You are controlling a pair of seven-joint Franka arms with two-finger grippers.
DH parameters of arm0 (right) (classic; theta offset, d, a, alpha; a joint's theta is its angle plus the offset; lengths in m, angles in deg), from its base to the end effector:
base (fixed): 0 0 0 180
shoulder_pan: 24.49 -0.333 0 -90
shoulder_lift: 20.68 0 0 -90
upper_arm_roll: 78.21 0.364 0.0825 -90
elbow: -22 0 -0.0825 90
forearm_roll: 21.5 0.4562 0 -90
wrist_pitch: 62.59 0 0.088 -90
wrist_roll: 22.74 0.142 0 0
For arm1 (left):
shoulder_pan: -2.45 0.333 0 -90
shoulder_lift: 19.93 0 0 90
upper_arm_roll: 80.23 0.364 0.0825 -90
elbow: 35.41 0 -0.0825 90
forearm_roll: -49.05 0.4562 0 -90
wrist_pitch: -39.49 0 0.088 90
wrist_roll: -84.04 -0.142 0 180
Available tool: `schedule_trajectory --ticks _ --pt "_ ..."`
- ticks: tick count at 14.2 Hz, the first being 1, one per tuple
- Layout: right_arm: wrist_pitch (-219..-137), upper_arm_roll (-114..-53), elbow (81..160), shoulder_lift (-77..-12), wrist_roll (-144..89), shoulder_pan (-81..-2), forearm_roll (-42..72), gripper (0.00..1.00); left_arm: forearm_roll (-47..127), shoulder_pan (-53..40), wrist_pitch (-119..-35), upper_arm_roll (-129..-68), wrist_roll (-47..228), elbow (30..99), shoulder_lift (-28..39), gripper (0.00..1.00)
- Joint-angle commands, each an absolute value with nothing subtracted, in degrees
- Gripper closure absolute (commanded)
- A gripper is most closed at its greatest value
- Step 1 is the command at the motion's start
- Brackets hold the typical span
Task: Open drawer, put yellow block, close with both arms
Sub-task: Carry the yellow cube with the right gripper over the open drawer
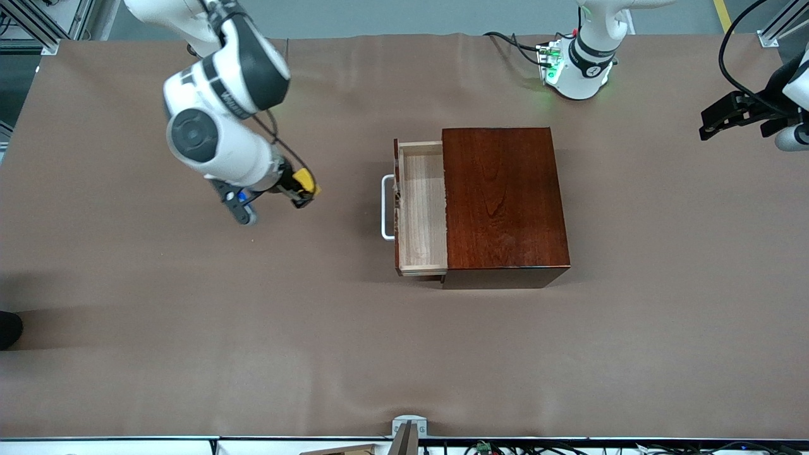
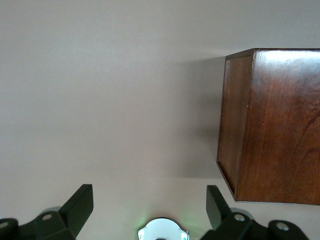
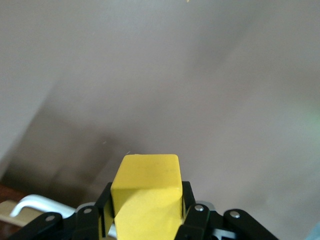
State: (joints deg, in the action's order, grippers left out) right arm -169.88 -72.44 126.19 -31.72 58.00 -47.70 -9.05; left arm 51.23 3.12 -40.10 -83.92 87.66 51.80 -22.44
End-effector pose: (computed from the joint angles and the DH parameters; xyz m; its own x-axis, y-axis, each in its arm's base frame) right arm 0.5734 0.3416 0.4052 0.5282 -0.8162 -0.2344 -0.8201 -0.5619 0.1084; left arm 0.5876 -0.0260 0.6754 0.9961 0.0178 -0.0863 0.0138 -0.9988 -0.0462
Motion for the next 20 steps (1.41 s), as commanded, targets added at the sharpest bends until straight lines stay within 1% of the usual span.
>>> schedule_trajectory --ticks 1,5,9,12,18,20 --pt "-172.4 -69.9 124.1 -33.0 67.7 -48.2 -8.2 1.00 50.9 3.5 -41.1 -84.2 86.5 53.4 -24.0 0.00" --pt "-176.3 -66.0 117.5 -39.3 81.8 -50.5 -8.6 1.00 50.9 3.5 -41.1 -84.2 86.6 53.4 -24.0 0.00" --pt "-181.8 -65.9 114.9 -42.8 90.8 -53.0 -8.5 1.00 50.9 3.5 -41.1 -84.2 86.5 53.4 -24.0 0.00" --pt "-182.7 -66.0 111.7 -45.4 94.1 -55.5 -8.8 1.00 51.0 3.5 -41.1 -84.2 86.6 53.4 -23.9 0.00" --pt "-185.1 -66.0 111.5 -47.6 95.9 -59.0 -9.7 1.00 50.9 3.1 -41.6 -84.3 86.7 53.4 -23.6 0.00" --pt "-187.0 -66.0 111.5 -49.1 96.6 -60.3 -9.9 1.00 50.7 2.8 -42.0 -85.3 87.7 53.3 -23.4 0.00"
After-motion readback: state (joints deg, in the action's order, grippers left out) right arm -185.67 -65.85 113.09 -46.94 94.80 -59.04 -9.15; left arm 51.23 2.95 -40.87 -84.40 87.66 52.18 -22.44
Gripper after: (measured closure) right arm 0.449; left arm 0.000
